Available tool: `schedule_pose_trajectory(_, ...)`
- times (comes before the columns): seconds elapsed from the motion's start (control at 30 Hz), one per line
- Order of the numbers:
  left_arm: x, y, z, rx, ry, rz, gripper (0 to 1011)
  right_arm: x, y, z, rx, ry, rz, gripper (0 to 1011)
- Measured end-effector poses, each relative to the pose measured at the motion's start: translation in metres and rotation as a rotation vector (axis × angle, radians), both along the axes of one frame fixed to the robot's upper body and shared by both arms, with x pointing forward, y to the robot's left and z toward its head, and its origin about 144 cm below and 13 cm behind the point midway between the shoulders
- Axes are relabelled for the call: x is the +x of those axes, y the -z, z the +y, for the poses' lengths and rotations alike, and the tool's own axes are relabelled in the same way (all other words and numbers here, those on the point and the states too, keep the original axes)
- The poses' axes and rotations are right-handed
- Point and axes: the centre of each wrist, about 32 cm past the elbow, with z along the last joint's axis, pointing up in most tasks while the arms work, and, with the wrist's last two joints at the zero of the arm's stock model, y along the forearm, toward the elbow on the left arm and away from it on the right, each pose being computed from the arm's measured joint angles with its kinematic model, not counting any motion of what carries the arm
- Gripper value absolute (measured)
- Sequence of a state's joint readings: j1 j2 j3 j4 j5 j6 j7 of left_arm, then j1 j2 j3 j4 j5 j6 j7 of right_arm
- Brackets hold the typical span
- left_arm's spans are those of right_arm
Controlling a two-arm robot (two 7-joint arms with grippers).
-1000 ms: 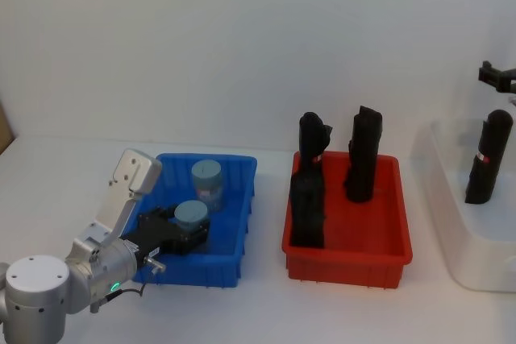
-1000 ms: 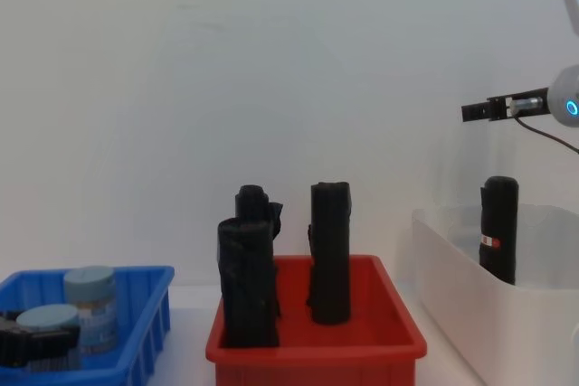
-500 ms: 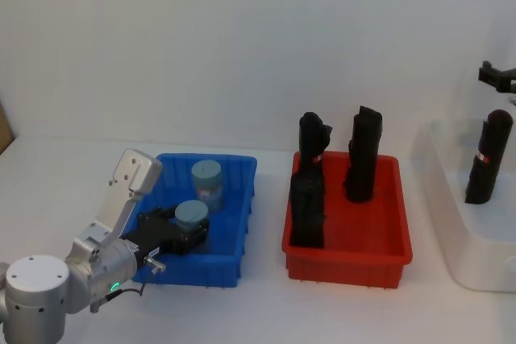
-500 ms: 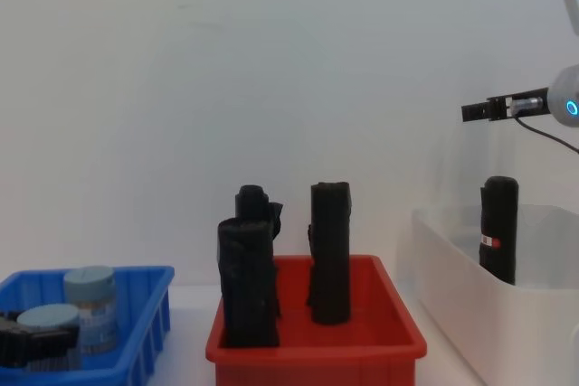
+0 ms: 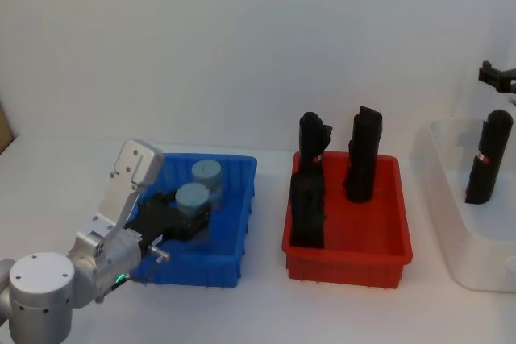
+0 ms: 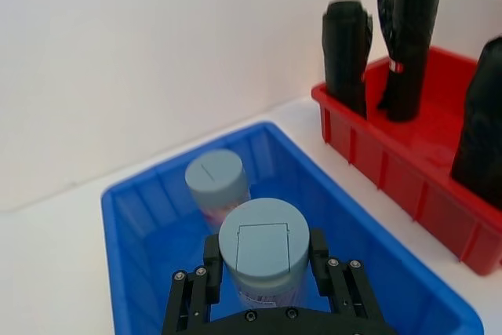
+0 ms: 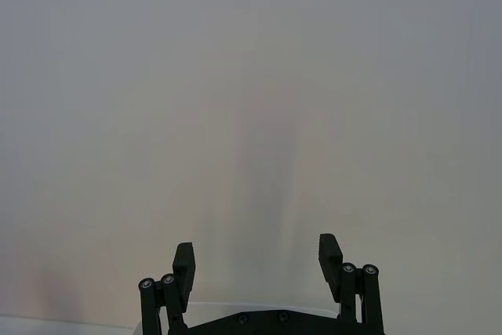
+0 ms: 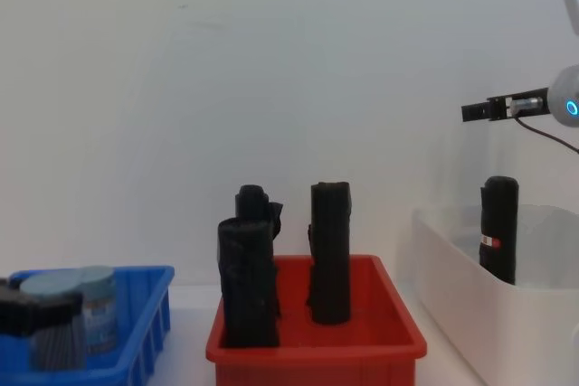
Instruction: Pick the cotton swabs from the blue box and place them into the white box.
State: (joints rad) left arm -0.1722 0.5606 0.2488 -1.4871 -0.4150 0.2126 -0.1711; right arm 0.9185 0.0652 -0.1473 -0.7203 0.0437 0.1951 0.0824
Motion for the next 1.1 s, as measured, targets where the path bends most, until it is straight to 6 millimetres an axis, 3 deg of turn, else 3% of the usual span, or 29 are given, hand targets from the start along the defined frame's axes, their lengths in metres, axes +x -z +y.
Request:
schedule_pose_trajectory(0.57, 0.0, -0.045, -0.017, 0.027, -0.016, -0.223, 669, -0.001, -0.003, 0.002, 0.0, -0.06, -0.015, 1002)
schedule_pose_trajectory(1.1, 0.019, -0.112, -0.039, 0.017, 0.038, -0.491, 669, -0.011, -0.012, 0.002, 0.001, -0.264, -0.026, 1002)
